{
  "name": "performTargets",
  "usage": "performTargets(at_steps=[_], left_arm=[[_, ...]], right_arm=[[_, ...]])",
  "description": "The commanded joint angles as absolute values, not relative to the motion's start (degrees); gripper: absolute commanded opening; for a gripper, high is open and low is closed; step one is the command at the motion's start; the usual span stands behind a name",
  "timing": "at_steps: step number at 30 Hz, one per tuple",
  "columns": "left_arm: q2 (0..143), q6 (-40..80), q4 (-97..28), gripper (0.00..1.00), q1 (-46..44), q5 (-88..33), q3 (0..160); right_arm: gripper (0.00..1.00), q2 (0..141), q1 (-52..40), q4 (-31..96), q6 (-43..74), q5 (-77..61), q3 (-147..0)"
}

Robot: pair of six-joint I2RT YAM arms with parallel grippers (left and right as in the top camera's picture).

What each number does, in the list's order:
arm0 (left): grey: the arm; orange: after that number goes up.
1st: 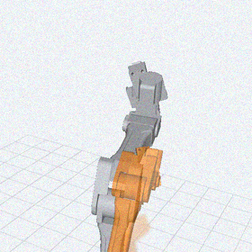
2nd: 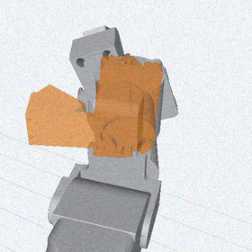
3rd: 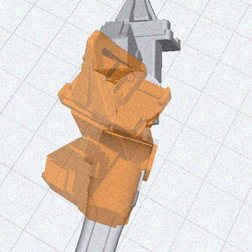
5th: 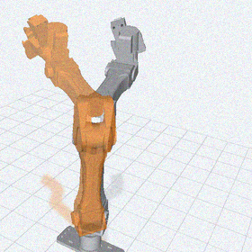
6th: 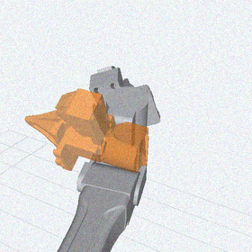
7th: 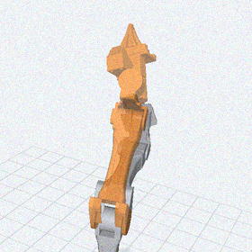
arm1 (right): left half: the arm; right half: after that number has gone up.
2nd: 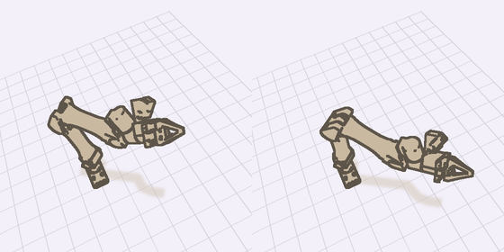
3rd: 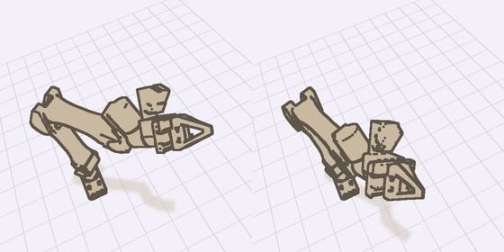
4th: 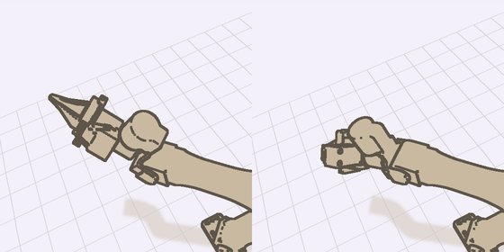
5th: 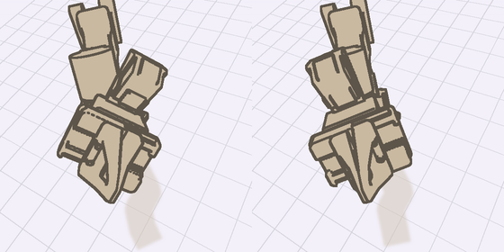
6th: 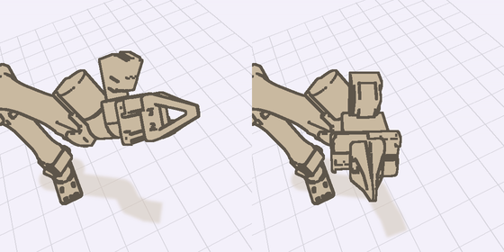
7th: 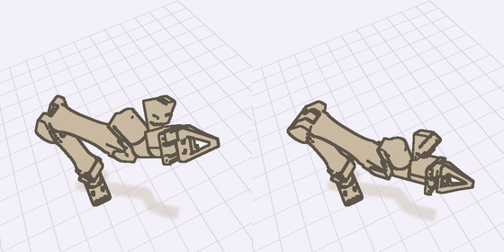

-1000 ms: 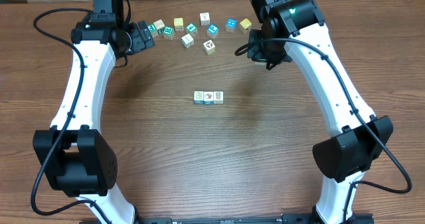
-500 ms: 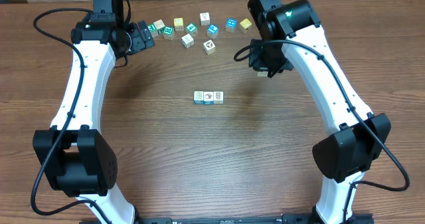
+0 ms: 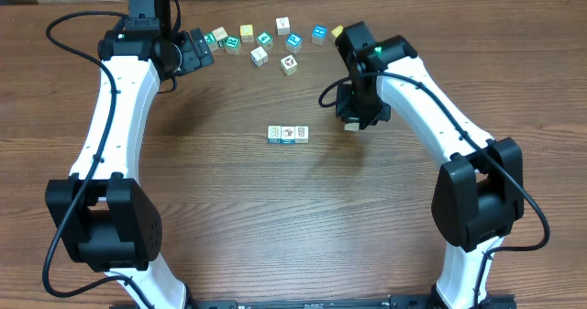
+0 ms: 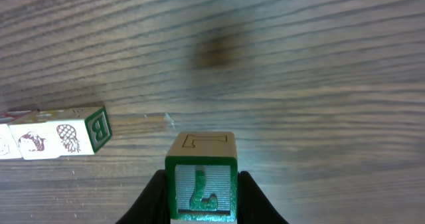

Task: Form a horizontal line
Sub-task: 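Lift the L block and carry it toward the right end of the row, then lower the L block onto the table right of the pineapple block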

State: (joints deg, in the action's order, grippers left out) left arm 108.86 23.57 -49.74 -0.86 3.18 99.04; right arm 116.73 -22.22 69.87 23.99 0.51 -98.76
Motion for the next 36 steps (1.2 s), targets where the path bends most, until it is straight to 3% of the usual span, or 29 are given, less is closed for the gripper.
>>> performTargets(at_steps=[1,24,36], left_arm=[[108.5,23.1,-49.6,1.00,-1.1,3.0,99.5],[108.5,23.1,-49.6,1.00,-1.1,3.0,99.5],[108.5,23.1,-49.6,1.00,-1.1,3.0,99.5]], right_arm=[[0.18,116.2,-22.9,67.2,23.9,-1.8,-95.9],[0.18,116.2,-27.7,48.6,25.3,-1.0,-85.4],[0.18,116.2,-28.1,47.0,25.2,-1.0,-84.3]])
